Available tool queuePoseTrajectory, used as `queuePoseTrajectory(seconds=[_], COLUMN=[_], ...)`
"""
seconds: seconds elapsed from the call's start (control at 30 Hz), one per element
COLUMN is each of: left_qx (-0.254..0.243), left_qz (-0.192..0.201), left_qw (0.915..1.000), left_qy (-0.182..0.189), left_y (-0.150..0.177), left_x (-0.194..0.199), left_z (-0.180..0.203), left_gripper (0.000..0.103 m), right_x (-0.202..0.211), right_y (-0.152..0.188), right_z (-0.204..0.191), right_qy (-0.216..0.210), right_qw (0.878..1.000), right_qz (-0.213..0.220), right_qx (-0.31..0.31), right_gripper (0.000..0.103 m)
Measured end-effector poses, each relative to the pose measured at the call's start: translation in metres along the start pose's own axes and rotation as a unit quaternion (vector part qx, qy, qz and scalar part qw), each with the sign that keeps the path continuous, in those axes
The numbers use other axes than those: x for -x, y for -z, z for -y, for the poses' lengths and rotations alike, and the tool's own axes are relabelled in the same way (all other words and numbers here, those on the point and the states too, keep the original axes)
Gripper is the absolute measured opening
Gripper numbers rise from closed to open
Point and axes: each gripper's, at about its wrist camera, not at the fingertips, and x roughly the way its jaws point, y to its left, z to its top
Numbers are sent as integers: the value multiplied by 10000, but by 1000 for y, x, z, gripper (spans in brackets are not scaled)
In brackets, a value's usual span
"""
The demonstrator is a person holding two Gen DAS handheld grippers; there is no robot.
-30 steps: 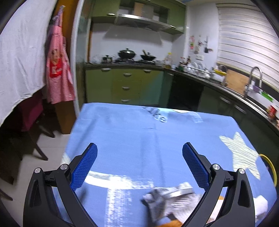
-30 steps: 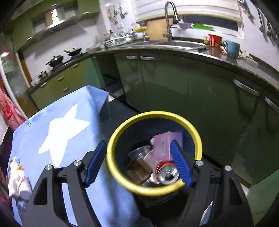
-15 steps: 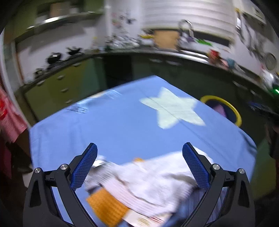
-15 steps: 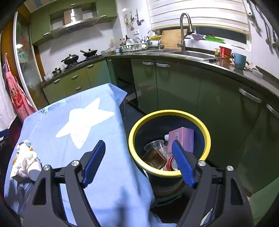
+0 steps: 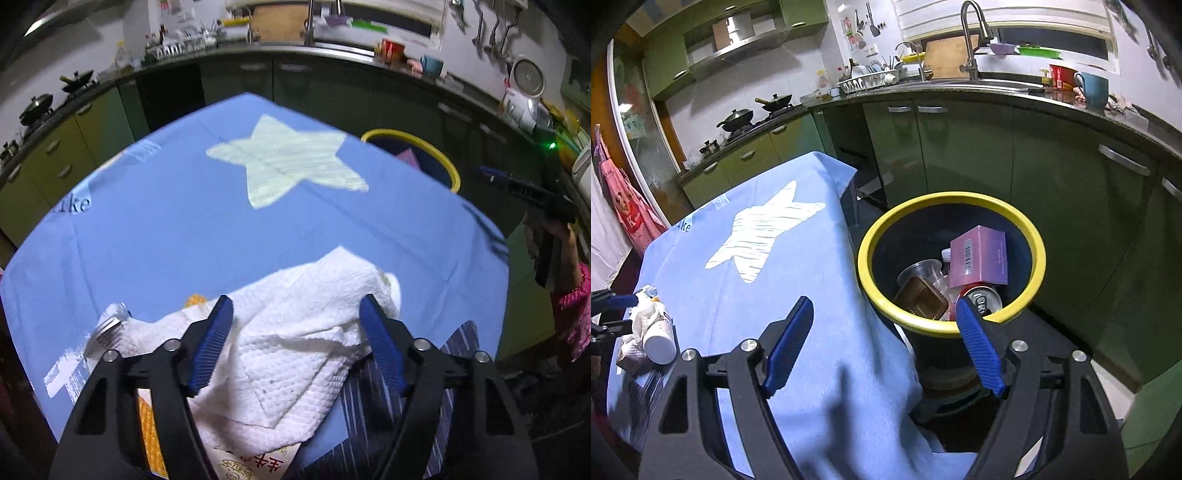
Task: Collect trash
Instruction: 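Grasp the white paper towel with the left gripper and lift it, then carry the paper towel over the bin and open the left gripper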
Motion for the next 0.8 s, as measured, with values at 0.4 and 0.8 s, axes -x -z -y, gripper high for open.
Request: queuePoseTrajectory(seconds=[0.4, 0.8], left_qx=[95, -19], left_qz=[17, 646], left_qw=[9995, 9976], left_qy=[314, -247], left_y=[0, -24], left_x=[9, 84], left_z=[-1, 5], left_gripper=[13, 10], right_x=[1, 6], right_y=[0, -1], right_z=[-7, -10], right_qy=[-84, -160], right_qw=[10000, 9998], right_qz=[40, 79], right_qx=[17, 36], right_gripper=[75, 76])
